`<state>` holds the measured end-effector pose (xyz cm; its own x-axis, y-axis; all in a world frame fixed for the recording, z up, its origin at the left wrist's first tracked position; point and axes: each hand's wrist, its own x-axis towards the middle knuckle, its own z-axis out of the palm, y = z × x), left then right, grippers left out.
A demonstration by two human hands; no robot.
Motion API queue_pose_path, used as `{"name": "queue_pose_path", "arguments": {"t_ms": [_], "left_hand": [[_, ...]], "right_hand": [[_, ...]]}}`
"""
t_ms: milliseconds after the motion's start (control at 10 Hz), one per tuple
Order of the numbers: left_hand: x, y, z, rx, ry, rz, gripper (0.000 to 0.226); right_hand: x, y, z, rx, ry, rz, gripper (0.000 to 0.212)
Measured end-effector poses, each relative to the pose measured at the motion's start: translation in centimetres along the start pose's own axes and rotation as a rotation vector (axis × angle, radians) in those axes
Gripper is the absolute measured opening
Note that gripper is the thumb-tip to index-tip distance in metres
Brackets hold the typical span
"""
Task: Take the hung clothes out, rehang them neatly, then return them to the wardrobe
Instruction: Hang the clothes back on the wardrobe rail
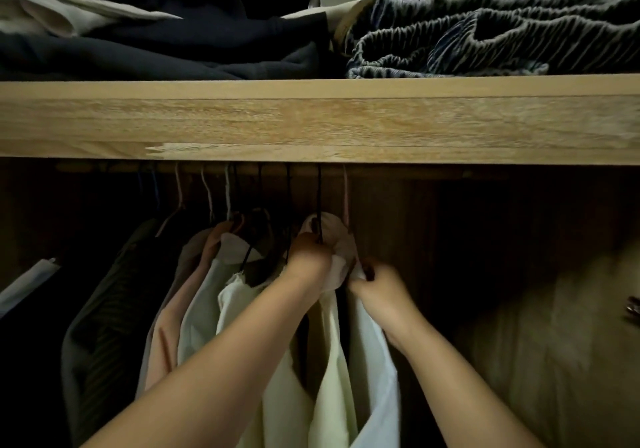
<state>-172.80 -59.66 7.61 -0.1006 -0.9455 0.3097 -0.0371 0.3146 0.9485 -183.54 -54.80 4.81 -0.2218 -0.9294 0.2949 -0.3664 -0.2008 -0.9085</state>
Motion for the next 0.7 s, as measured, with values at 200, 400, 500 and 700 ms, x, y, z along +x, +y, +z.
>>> {"name": "queue_pose_path", "arguments": {"t_ms": [200,400,500,700], "left_hand": [[-5.0,1.1,-0.7,0.365,0.192,0.028,0.034],[-10.1,0.3,-4.7,0.324,-0.074,0.13,0.031],[-13.2,-0.6,-7.3,0.382,-0.151,0.112,0.036],[-18.4,-2.8,-11.6,0.499,-0.212,0.095,0.039]], "right_hand": [[-2.9,0.7,-0.3,-0.123,0.106,0.004,0.028],[-8.9,0.3,1.2,-0.417,0.166,0.032,0.036],[-12.9,0.0,2.3,-0.557,0.171,0.081,0.034],[-19.9,-0.7,4.2,-0.701,0.144,0.165,0.023]]}}
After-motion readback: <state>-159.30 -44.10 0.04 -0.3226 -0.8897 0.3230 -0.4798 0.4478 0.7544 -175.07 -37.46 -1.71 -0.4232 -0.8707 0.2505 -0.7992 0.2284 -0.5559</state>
